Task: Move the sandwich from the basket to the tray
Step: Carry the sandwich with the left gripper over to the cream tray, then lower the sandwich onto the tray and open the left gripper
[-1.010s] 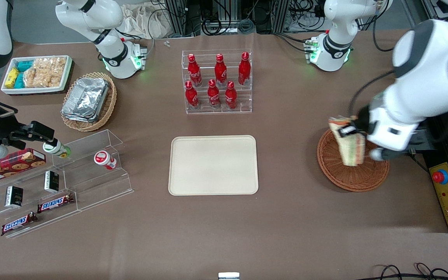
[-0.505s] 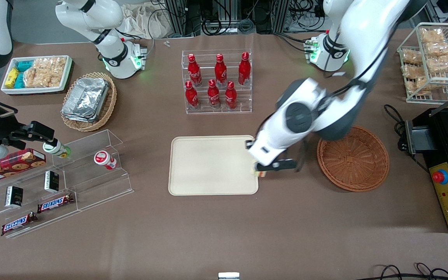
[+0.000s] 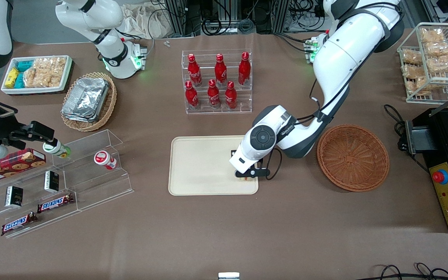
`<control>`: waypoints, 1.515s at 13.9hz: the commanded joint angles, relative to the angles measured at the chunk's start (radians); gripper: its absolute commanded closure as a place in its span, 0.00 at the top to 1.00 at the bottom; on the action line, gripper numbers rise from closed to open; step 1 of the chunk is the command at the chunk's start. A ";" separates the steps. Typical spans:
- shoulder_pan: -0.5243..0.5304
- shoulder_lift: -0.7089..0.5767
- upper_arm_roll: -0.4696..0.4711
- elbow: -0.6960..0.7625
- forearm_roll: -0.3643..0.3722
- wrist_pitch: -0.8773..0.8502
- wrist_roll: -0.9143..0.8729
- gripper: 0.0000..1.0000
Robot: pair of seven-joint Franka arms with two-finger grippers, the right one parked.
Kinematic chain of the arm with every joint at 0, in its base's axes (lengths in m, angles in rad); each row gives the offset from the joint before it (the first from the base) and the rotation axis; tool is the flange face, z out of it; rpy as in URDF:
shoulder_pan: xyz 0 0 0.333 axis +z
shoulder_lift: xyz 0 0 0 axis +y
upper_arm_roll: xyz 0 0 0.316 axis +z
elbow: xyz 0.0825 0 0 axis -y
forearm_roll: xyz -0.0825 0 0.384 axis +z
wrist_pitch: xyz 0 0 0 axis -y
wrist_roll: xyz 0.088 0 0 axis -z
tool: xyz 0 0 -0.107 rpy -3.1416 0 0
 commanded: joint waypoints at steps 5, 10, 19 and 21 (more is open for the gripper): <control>-0.057 0.053 0.031 0.028 0.127 0.047 -0.146 0.53; -0.056 0.039 0.031 0.039 0.130 0.043 -0.136 1.00; 0.082 -0.286 0.001 0.050 0.054 -0.284 -0.029 1.00; 0.165 -0.375 -0.002 0.048 -0.033 -0.370 0.082 1.00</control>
